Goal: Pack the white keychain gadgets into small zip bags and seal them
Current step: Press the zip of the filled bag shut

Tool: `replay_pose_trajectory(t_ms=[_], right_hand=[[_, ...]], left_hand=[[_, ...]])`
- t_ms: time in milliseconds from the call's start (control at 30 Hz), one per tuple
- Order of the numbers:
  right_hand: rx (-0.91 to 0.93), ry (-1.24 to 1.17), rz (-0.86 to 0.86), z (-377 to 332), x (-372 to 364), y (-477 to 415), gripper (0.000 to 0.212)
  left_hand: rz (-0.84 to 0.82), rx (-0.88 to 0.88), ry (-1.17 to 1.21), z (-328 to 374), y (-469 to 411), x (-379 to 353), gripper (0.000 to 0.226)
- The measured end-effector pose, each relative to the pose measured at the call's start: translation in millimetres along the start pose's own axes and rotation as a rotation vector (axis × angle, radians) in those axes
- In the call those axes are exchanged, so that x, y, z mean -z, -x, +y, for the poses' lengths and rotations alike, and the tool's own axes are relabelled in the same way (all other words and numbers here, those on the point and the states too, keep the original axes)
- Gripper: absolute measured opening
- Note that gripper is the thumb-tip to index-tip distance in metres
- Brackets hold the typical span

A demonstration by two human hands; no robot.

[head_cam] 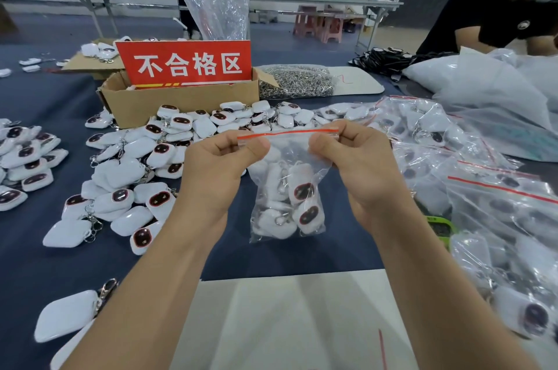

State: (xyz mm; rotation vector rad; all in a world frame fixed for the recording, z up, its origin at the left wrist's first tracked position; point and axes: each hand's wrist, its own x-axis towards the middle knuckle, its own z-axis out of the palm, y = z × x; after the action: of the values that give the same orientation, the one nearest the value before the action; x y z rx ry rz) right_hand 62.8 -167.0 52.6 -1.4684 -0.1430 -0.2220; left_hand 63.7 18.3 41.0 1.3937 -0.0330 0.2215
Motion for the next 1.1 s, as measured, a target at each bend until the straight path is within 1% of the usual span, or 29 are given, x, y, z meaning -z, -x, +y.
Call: replay_pose_trajectory(t_ms=[133, 233, 367, 400, 467, 500, 533, 733, 800, 867, 1000, 1100], right_hand=[[-0.006, -0.017, -0.005, 0, -2, 1, 0.026], [0.004, -0.025, -0.01, -2, -2, 2, 0.027], [0.004, -0.039, -0.048, -5, -3, 2, 0.027], [0.001, -0.031, -0.058, -6, -4, 3, 0.025], [-0.003, 0.001, -0.081, -7, -7, 5, 0.017], [-0.003, 0.014, -0.092, -6, -8, 6, 0.012], [-0.003, 0.018, -0.099, -6, -10, 7, 0.01], [-0.024, -0.053, -0.115, -6, -11, 8, 0.013], [-0.018, -0.065, -0.128, -6, -11, 8, 0.01], [-0.007, -0.053, -0.134, -5, -11, 8, 0.008], [0.007, -0.019, -0.116, -4, -11, 8, 0.004], [-0.026, -0.067, -0.076, -1, -3, 6, 0.004]], left_hand=[[-0.026, 0.008, 0.07, -3, 4, -6, 0.013], [0.001, 0.01, 0.105, -3, 7, -12, 0.011], [0.055, -0.004, 0.112, -3, 8, -14, 0.016], [0.05, -0.007, 0.118, -3, 9, -14, 0.016], [0.002, -0.021, 0.151, -1, 12, -16, 0.006], [-0.021, -0.036, 0.162, -1, 14, -18, 0.007], [-0.043, -0.046, 0.174, 0, 16, -20, 0.012], [-0.08, -0.052, 0.208, 1, 19, -24, 0.019], [-0.077, -0.057, 0.224, 1, 20, -27, 0.016], [-0.06, -0.068, 0.212, 1, 22, -28, 0.005], [-0.044, -0.077, 0.172, 3, 22, -28, 0.001], [-0.031, -0.045, 0.141, 5, 19, -25, 0.009]])
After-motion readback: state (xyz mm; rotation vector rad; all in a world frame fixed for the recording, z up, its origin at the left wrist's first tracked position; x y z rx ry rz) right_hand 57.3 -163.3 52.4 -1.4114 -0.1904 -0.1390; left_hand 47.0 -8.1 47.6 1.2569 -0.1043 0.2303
